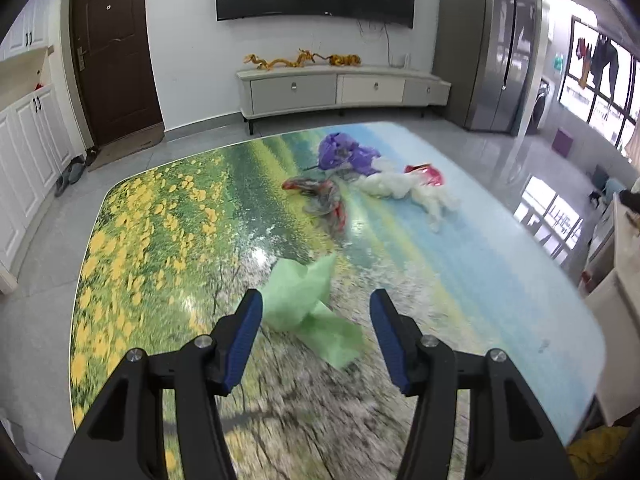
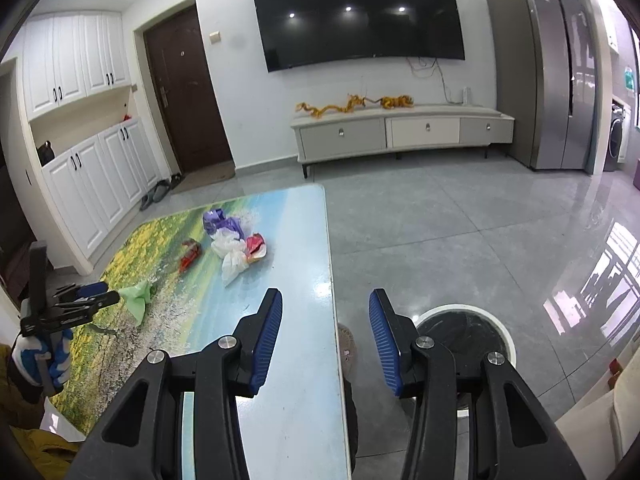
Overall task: Collect trash
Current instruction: 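Grasp the green bag with left tool while right tool grasps white plastic bag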
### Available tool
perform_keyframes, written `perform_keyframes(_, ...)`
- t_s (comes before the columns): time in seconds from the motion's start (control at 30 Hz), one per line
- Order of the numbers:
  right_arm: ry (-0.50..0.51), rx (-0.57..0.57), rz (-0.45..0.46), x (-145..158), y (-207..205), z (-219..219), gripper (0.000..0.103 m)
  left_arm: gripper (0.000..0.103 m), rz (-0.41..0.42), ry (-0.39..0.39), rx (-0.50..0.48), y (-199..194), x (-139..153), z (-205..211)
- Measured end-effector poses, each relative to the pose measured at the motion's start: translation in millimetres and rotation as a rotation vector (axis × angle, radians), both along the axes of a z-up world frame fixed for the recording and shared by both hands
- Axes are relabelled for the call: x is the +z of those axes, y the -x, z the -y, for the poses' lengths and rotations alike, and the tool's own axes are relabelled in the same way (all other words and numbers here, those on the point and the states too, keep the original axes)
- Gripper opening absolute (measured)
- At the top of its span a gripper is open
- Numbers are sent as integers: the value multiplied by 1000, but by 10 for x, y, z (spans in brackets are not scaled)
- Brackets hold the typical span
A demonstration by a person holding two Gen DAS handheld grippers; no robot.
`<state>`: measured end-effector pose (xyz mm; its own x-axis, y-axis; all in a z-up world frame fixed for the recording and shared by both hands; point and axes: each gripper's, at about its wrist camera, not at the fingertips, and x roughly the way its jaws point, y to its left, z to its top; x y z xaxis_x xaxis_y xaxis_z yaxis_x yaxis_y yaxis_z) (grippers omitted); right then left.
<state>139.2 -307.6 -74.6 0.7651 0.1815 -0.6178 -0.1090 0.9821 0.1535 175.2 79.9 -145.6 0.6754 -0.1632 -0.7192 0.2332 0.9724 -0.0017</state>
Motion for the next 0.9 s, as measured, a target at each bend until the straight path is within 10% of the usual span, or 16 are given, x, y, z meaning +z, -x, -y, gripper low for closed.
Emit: perform_keyframes(0.9, 93, 361, -138, -721, -1709, -1757, 49, 27, -88, 166, -14, -377, -502, -322)
